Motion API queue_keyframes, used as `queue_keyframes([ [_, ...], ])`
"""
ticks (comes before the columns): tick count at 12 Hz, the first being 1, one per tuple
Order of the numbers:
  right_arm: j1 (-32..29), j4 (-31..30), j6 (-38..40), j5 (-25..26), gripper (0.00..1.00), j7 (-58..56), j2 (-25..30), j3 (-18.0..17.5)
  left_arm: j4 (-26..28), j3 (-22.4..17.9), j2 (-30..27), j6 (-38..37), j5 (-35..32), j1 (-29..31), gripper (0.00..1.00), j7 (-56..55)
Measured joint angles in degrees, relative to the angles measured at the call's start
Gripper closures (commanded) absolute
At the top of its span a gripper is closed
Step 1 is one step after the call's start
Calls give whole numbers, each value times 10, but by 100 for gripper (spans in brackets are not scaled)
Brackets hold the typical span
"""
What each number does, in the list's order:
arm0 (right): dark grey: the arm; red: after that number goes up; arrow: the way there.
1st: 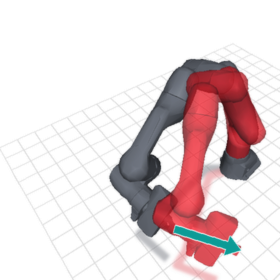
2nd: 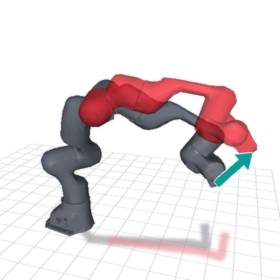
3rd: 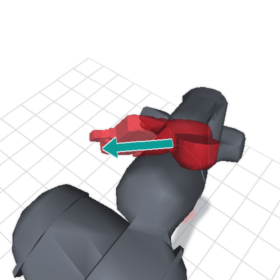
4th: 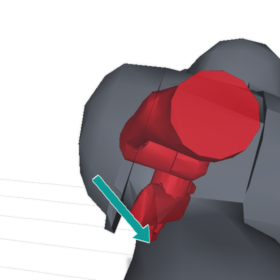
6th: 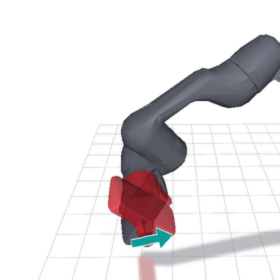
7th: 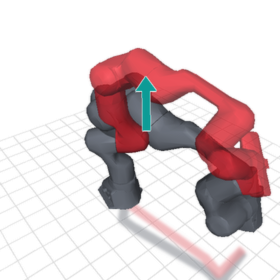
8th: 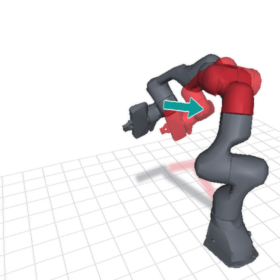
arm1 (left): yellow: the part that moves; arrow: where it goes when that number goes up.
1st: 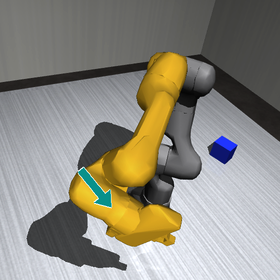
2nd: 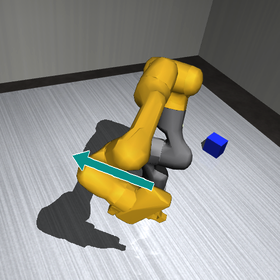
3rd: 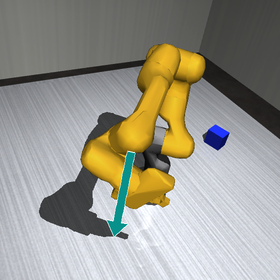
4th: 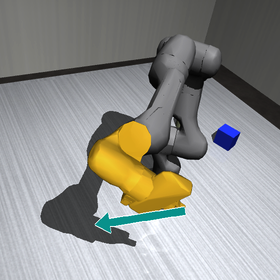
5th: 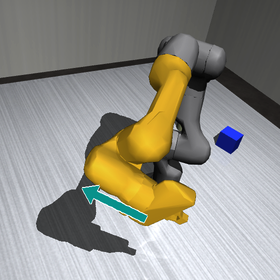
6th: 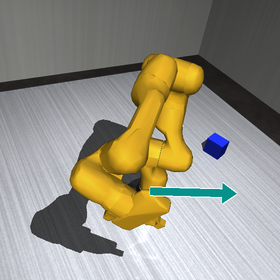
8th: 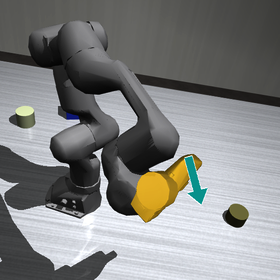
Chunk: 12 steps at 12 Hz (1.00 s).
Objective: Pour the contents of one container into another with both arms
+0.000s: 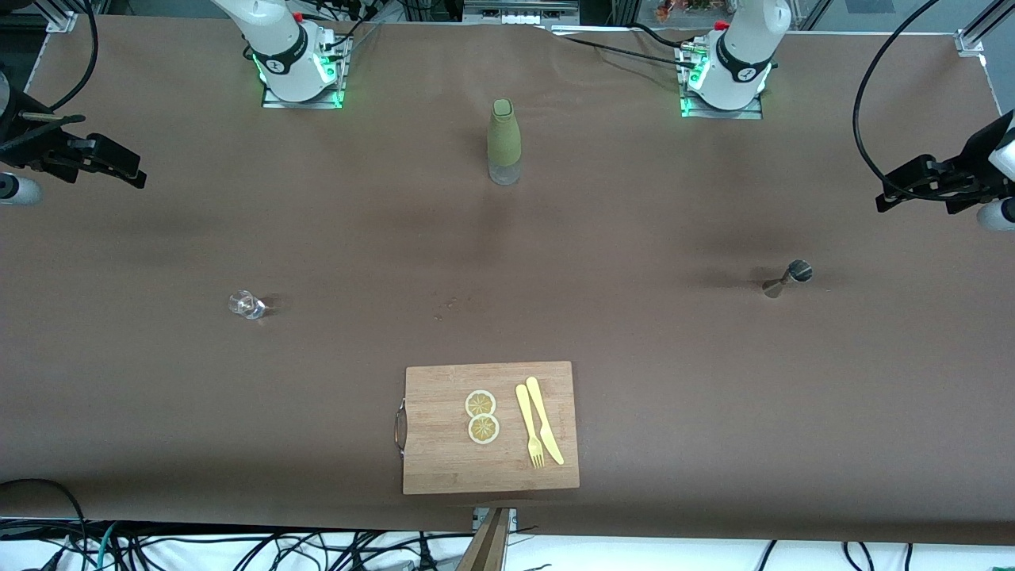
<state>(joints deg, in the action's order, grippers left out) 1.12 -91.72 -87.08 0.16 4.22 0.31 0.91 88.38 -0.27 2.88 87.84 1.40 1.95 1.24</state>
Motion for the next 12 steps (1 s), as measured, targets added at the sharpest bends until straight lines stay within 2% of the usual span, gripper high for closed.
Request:
queue_keyframes([
  [12,0,0,0,0,0,0,0,0,17,0,0,12,0,0,0,0],
])
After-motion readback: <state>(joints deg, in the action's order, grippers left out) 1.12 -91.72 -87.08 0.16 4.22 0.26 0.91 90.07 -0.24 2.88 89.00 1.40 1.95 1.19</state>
